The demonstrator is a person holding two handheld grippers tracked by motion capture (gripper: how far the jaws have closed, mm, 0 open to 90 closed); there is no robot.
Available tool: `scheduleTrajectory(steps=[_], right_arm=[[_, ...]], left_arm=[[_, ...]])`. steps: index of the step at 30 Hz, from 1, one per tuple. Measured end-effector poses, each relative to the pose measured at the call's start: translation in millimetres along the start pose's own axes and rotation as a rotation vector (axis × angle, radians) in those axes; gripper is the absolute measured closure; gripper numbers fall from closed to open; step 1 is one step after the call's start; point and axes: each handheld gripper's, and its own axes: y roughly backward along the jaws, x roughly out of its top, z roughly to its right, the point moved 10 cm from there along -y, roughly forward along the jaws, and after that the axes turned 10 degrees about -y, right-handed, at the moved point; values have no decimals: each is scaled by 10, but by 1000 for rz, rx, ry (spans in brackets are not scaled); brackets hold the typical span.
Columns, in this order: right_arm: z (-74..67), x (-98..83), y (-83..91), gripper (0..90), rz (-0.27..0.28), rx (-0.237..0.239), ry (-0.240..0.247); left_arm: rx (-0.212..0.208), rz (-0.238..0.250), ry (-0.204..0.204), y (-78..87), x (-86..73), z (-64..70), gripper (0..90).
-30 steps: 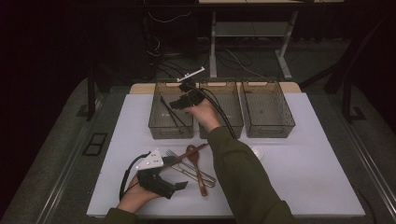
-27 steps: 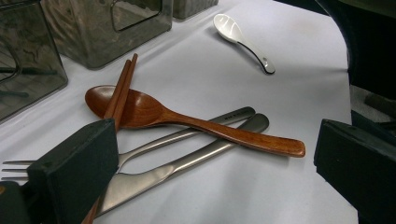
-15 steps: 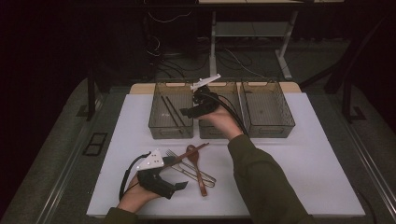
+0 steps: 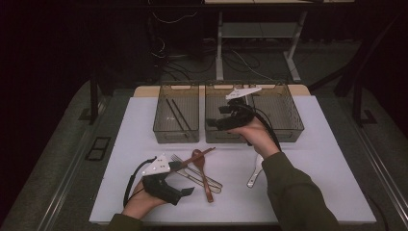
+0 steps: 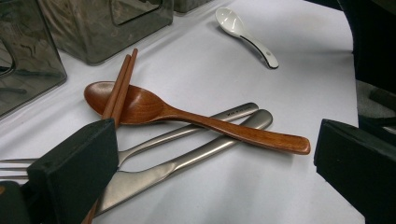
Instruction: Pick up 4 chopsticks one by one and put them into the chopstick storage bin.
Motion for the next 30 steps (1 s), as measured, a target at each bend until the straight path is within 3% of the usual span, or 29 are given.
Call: scheduleTrajectory(steps=[6, 12, 20, 24, 30], right_arm=[[97, -222, 219, 194, -2, -5, -3], [165, -398, 475, 191, 30, -11, 3], [246, -718, 810, 180, 61, -45, 16], [307, -907, 922, 180, 68, -81, 5], [336, -1168, 1103, 152, 70, -95, 7]], left_arm=[[2, -4, -3, 3, -3, 0, 0], [2, -4, -2, 0, -1, 6, 0], [5, -6, 4, -6, -11, 7, 0], [2, -7, 0, -10, -8, 16, 0], [-2, -5, -1, -9, -7, 35, 0]])
